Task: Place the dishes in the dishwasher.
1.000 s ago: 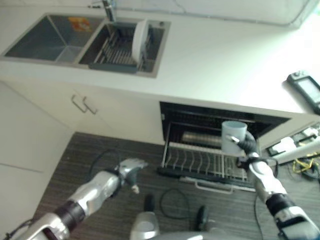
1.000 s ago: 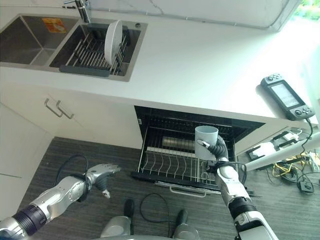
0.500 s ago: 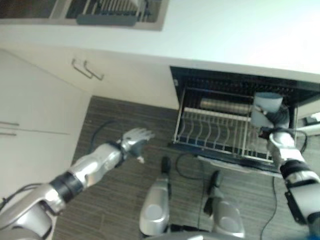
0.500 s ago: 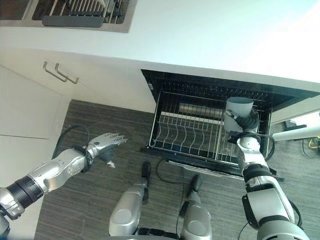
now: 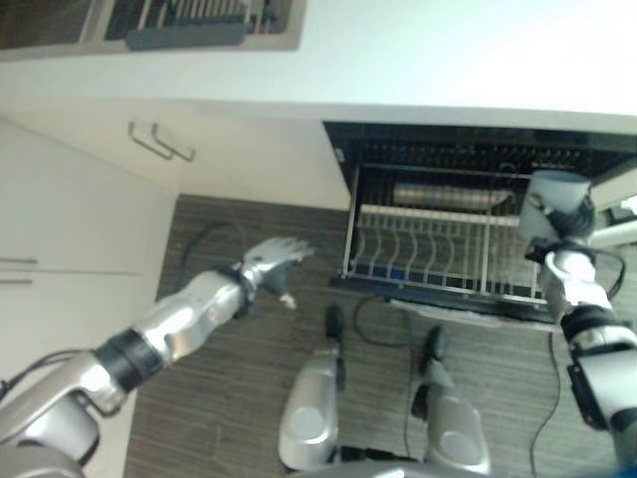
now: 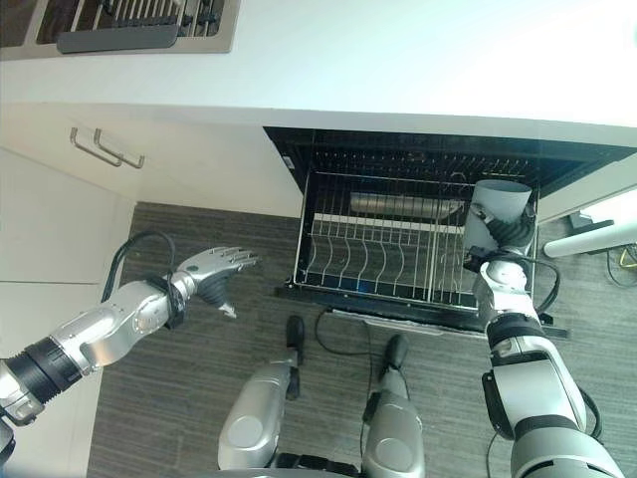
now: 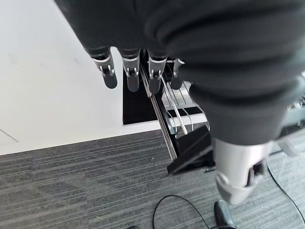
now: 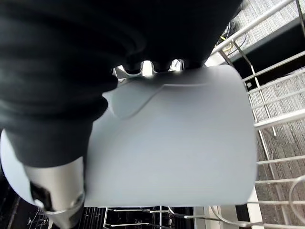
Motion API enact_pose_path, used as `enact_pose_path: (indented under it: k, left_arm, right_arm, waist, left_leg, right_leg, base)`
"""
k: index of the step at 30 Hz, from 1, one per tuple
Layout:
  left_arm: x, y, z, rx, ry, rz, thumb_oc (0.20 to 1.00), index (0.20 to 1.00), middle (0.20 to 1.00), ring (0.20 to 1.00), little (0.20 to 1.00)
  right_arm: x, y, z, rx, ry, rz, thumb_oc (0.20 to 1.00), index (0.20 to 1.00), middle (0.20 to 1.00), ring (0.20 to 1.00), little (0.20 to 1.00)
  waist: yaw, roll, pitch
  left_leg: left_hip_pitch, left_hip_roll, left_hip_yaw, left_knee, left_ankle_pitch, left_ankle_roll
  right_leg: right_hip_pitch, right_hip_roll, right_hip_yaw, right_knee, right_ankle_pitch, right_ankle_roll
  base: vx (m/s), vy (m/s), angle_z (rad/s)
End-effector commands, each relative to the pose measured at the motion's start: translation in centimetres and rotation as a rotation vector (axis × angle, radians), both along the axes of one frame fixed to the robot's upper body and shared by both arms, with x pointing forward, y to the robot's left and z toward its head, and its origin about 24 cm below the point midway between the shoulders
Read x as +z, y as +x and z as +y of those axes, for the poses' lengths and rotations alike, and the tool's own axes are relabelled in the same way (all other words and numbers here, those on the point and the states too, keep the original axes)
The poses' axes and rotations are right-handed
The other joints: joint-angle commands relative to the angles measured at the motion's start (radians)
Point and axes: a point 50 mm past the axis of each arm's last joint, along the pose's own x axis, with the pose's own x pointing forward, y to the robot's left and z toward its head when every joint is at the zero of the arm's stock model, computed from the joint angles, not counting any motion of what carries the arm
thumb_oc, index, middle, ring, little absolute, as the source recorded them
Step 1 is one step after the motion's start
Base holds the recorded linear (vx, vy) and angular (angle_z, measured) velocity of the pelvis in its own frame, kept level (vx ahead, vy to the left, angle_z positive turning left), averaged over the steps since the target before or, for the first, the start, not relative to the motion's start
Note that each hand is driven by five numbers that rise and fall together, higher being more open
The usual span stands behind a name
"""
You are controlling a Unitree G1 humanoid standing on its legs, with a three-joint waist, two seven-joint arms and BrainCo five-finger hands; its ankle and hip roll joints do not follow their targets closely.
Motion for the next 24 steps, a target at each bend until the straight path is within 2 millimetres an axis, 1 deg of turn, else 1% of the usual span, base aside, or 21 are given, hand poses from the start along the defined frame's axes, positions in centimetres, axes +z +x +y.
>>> enact_pose_path:
  k: [1, 5, 8, 11, 19, 20, 21, 24]
  left_arm:
    - [0.1, -0.6, 0.5, 0.015, -0.017, -0.005, 1.000, 1.000, 1.000, 1.000, 1.000]
    - [1.3, 0.0, 0.4, 0.027, -0.033, -0.032, 1.000, 1.000, 1.000, 1.000, 1.000]
    - [1.7, 0.1, 0.3, 0.018, -0.028, -0.018, 1.000, 1.000, 1.000, 1.000, 1.000]
    - [1.6, -0.1, 0.2, 0.009, -0.024, -0.006, 1.000, 1.000, 1.000, 1.000, 1.000]
    - [1.7, -0.1, 0.4, 0.012, -0.014, -0.008, 1.000, 1.000, 1.000, 1.000, 1.000]
    - [1.7, -0.1, 0.4, 0.013, -0.015, -0.008, 1.000, 1.000, 1.000, 1.000, 1.000]
    - [1.7, 0.0, 0.4, 0.013, -0.016, -0.007, 1.000, 1.000, 1.000, 1.000, 1.000]
    - [1.5, -0.1, 0.3, 0.013, -0.015, -0.003, 1.000, 1.000, 1.000, 1.000, 1.000]
  right_arm:
    - [0.4, -0.6, -1.4, -0.052, 0.002, -0.014, 0.200, 0.200, 0.200, 0.200, 0.200]
    - [0.7, -0.2, -1.1, -0.040, -0.018, -0.001, 0.200, 0.200, 0.200, 0.200, 0.200]
    - [0.9, 0.3, -0.3, 0.008, -0.082, 0.023, 0.200, 0.200, 0.200, 0.200, 0.200]
    - [0.9, 0.6, 0.2, 0.023, -0.083, 0.027, 0.200, 0.200, 0.200, 0.200, 0.200]
    - [0.5, 0.8, 0.5, 0.007, -0.059, 0.062, 0.200, 0.200, 0.200, 0.200, 0.200]
    - [0.3, 0.7, 0.4, 0.000, -0.056, 0.077, 0.827, 0.827, 0.827, 0.827, 0.827]
    - [-0.4, 0.4, 0.2, -0.028, -0.020, 0.092, 1.000, 1.000, 1.000, 1.000, 1.000]
    - [-0.8, 0.3, 0.3, -0.046, -0.002, 0.097, 1.000, 1.000, 1.000, 1.000, 1.000]
  waist:
    - [0.009, -0.026, -0.058]
    - [0.008, -0.017, -0.050]
    - [0.011, -0.018, -0.048]
    - [0.015, -0.022, -0.049]
    - [0.021, -0.020, -0.043]
    - [0.022, -0.020, -0.043]
    - [0.022, -0.020, -0.040]
    - [0.022, -0.021, -0.038]
  left_leg:
    - [-0.186, 0.075, -0.017, 0.160, 0.010, -0.068]
    - [-0.203, 0.073, -0.016, 0.165, 0.013, -0.067]
    - [-0.208, 0.074, -0.013, 0.167, 0.015, -0.068]
    - [-0.211, 0.077, -0.009, 0.168, 0.019, -0.069]
    - [-0.216, 0.077, -0.007, 0.165, 0.023, -0.069]
    - [-0.216, 0.077, -0.006, 0.162, 0.024, -0.069]
    - [-0.216, 0.078, -0.004, 0.161, 0.027, -0.070]
    - [-0.218, 0.080, -0.002, 0.165, 0.027, -0.070]
  right_leg:
    - [0.071, -0.161, 0.082, 0.115, -0.123, 0.103]
    - [0.065, -0.162, 0.087, 0.111, -0.126, 0.103]
    - [0.071, -0.163, 0.087, 0.103, -0.125, 0.104]
    - [0.082, -0.162, 0.085, 0.091, -0.122, 0.107]
    - [0.083, -0.161, 0.088, 0.084, -0.116, 0.110]
    - [0.085, -0.160, 0.089, 0.081, -0.116, 0.110]
    - [0.088, -0.161, 0.086, 0.078, -0.115, 0.111]
    - [0.093, -0.160, 0.086, 0.077, -0.117, 0.111]
  base:
    - [-0.04, 0.000, -0.01]
    - [-0.04, 0.007, 0.00]
    - [0.00, 0.000, 0.00]
    - [0.00, 0.000, 0.00]
    - [0.00, 0.000, 0.00]
    - [0.00, 0.000, 0.00]
    - [0.00, 0.000, 0.00]
    - [0.00, 0.000, 0.00]
